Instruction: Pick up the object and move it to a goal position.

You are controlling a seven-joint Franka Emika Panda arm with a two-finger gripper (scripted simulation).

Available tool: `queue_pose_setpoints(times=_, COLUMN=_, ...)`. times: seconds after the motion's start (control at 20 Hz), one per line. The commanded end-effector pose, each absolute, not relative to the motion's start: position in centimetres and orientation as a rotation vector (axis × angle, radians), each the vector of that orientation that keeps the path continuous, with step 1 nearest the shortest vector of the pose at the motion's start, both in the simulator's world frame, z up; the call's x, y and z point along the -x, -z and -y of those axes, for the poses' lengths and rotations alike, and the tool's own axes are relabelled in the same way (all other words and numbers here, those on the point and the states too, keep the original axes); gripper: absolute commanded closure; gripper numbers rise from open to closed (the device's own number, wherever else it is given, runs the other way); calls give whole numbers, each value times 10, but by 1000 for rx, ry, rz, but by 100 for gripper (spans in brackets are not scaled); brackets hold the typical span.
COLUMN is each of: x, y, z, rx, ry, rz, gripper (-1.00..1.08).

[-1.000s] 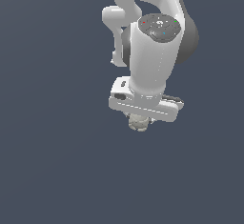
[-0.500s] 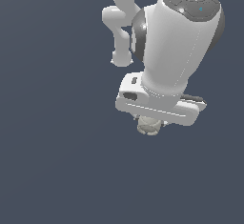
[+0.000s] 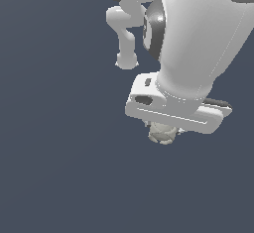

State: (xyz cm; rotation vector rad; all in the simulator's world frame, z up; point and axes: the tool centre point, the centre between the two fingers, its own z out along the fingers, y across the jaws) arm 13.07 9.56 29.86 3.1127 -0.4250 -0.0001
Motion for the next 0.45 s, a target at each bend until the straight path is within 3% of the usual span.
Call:
queue_pose_setpoints(times=0.0, x=-133, y=-302, z=-97, rx=-3113, ry=0, rz=425, gripper=108)
queue_pose_setpoints(times=0.4, x=-136, y=-304, z=-99, rx=-3113, ry=0, rz=425, gripper=108)
